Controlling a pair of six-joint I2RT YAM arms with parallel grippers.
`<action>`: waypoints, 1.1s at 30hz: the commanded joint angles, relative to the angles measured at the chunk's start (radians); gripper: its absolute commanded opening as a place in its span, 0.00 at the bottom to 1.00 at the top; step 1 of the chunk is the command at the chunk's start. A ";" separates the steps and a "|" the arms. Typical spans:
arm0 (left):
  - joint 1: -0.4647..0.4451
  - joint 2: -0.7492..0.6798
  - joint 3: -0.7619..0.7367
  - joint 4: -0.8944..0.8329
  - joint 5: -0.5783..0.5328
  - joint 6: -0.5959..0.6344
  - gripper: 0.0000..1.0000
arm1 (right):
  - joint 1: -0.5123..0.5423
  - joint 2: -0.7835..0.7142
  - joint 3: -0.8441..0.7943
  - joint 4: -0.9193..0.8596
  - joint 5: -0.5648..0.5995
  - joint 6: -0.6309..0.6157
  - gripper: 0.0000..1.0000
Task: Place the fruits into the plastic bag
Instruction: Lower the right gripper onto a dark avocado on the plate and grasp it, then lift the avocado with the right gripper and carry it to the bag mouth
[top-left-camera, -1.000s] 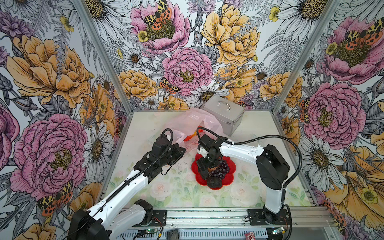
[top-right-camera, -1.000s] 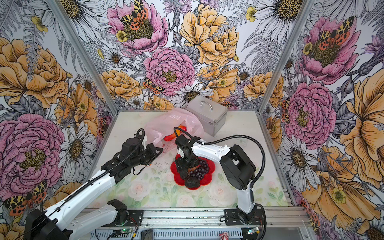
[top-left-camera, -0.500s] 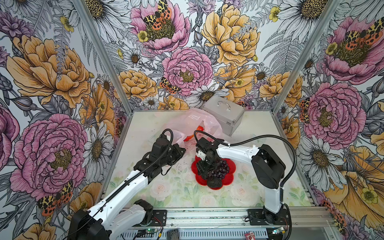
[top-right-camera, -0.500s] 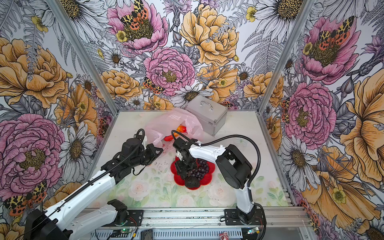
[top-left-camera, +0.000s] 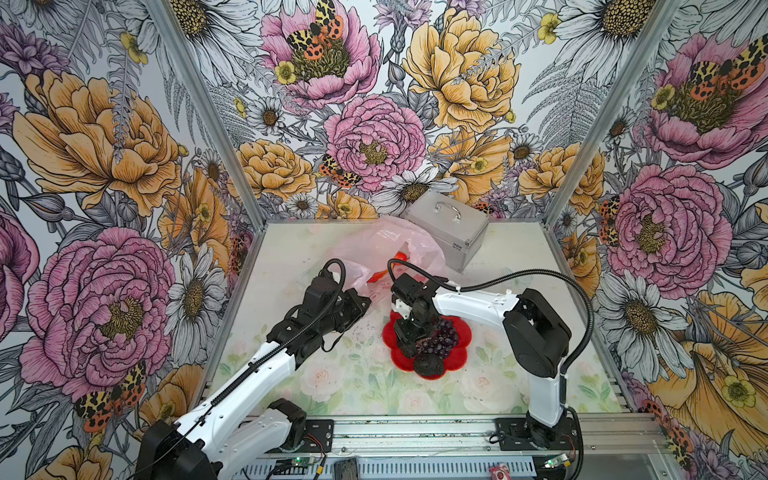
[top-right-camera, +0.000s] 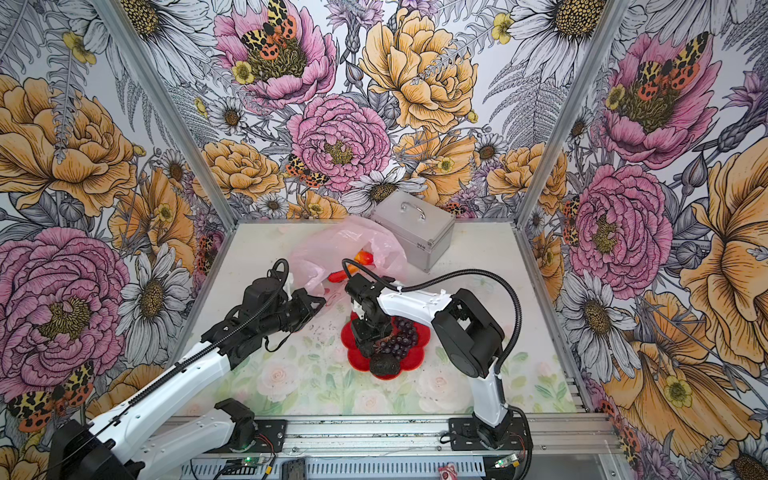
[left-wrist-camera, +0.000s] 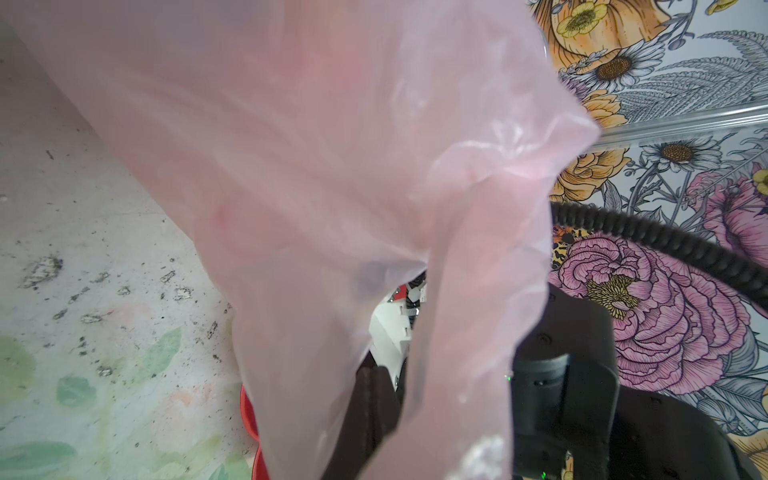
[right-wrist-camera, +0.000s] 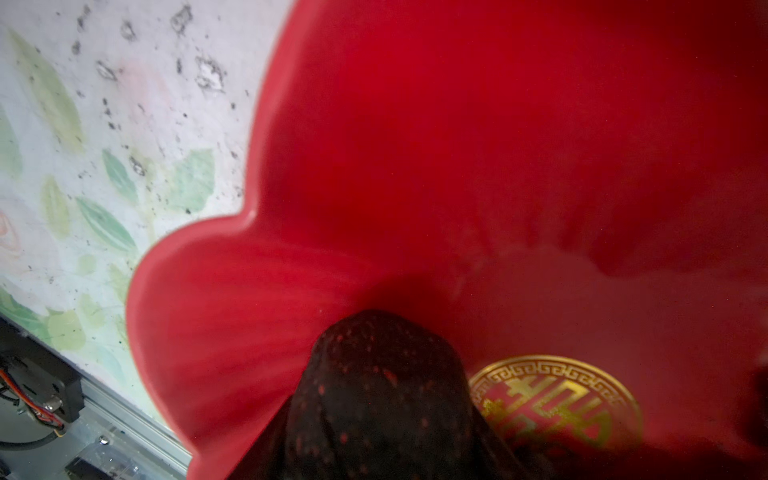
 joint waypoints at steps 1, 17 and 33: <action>0.009 -0.020 -0.017 0.004 -0.027 -0.011 0.00 | 0.005 -0.029 0.036 0.039 0.039 0.009 0.50; 0.000 -0.008 0.002 0.014 -0.014 -0.002 0.00 | -0.060 -0.150 0.041 0.159 0.048 0.101 0.47; -0.008 0.015 0.008 0.024 -0.001 0.002 0.00 | -0.210 -0.359 -0.102 0.355 -0.116 0.388 0.47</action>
